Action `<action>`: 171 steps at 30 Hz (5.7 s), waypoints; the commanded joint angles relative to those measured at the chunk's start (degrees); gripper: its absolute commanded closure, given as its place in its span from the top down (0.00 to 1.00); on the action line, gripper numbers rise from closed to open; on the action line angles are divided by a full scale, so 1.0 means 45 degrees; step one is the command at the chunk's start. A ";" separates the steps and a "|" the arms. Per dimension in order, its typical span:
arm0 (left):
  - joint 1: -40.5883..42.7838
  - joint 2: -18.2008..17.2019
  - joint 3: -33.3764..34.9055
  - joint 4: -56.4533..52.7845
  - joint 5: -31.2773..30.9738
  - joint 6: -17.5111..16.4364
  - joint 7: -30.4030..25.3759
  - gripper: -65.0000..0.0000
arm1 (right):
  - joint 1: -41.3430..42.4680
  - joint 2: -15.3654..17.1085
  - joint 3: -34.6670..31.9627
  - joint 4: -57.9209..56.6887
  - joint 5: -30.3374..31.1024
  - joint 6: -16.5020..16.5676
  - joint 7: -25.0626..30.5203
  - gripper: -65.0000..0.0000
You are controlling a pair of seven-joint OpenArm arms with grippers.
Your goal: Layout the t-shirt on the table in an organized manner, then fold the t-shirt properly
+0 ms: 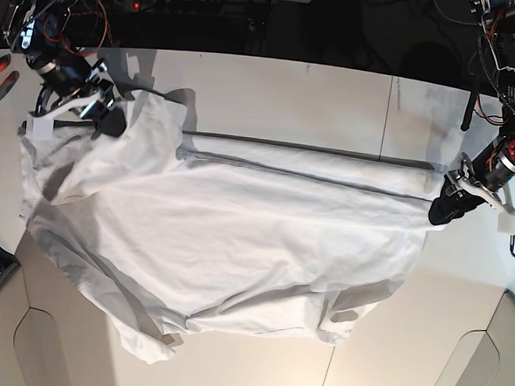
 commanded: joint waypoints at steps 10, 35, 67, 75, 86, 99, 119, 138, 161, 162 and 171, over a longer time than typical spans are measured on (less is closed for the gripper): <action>-0.0141 -0.0248 -0.0058 0.0180 -0.0267 -0.0163 -0.0146 0.46 | 0.3638 0.0049 -0.2254 0.0194 -0.1724 0.0107 0.0913 0.00; -0.0141 -0.0248 -0.0058 0.0180 -0.0267 -0.0163 0.0087 0.46 | 0.5042 0.0083 -0.2351 0.0253 -0.5192 -0.0321 0.2467 0.00; -0.0024 -0.0248 -0.0058 0.0180 -0.0350 -0.0163 0.0189 0.46 | 0.6081 -0.2176 -0.3813 -0.3716 -0.5848 -0.1511 0.3444 0.00; 0.0034 -0.0253 -0.0058 0.0180 -0.0384 -0.0163 0.0175 0.45 | 0.6523 -0.2215 -0.4614 -0.3648 -0.6766 -0.1515 0.3424 0.00; -0.0495 -0.0563 -0.0058 0.0384 -0.0049 -0.0163 -0.0772 0.00 | 0.5105 -0.1370 -0.2050 -0.0408 -0.7917 -0.1632 0.3332 0.00; -0.0845 -0.0665 0.4022 0.1273 0.6086 0.0306 -0.2608 0.00 | 0.2089 0.0466 -0.0777 0.0933 -0.6776 -0.0563 0.3123 0.00; 0.0306 -0.0597 0.5663 0.2453 0.6620 0.3429 -0.3259 0.00 | 0.1729 0.0733 -0.0204 0.0942 -0.8301 -0.0797 0.4138 0.00; 0.0923 -0.0563 0.5639 0.2438 0.6620 0.3439 -0.3109 0.00 | 0.1802 0.2424 0.0272 -0.2973 -0.8956 -0.0986 0.5348 0.00; 0.3696 -0.0559 0.1734 0.2438 0.4673 0.2191 -0.2118 0.00 | -0.1268 0.2424 0.0267 0.0039 -0.6149 -0.0544 0.3725 0.00; 0.3808 -0.0563 0.1734 0.2438 0.4673 0.2191 -0.2055 0.00 | -0.1389 0.2419 0.0267 0.0155 -0.6135 -0.0549 0.3662 0.00; 0.4303 -0.0563 0.1734 0.2438 0.4677 0.2186 -0.1627 0.00 | -0.2021 0.2424 0.0272 0.0379 -0.5542 -0.0549 0.3264 0.00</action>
